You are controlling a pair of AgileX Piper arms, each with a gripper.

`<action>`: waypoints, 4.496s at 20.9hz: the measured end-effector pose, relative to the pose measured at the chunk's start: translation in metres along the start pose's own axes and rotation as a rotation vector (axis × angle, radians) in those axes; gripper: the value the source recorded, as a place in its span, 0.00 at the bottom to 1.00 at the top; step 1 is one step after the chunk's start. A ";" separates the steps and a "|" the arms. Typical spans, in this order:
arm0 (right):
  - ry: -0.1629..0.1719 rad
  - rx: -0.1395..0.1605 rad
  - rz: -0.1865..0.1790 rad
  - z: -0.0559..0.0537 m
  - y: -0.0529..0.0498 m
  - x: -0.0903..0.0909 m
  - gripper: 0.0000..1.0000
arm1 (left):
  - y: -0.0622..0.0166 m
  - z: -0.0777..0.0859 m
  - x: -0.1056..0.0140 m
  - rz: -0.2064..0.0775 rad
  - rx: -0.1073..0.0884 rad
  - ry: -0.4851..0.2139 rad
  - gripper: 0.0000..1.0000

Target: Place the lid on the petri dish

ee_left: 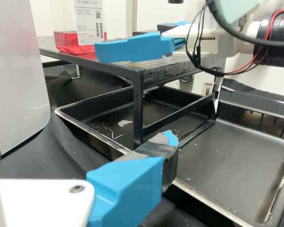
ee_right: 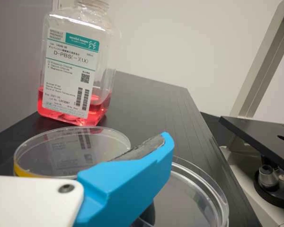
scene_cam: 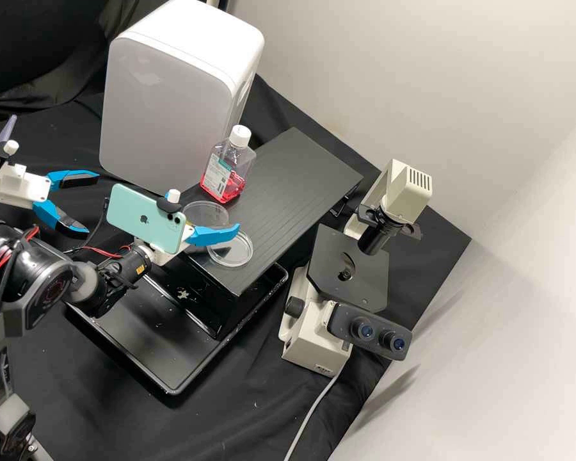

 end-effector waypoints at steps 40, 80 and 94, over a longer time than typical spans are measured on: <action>-0.035 0.095 0.032 0.018 0.006 0.005 0.00 | -0.0004 0.000 0.000 -0.001 -0.001 0.000 1.00; -0.100 0.128 0.134 0.026 0.030 -0.021 1.00 | -0.0048 0.001 0.003 -0.018 -0.004 -0.006 1.00; -0.071 0.120 0.150 0.019 0.033 -0.024 1.00 | -0.0048 0.001 0.003 -0.018 -0.004 -0.006 1.00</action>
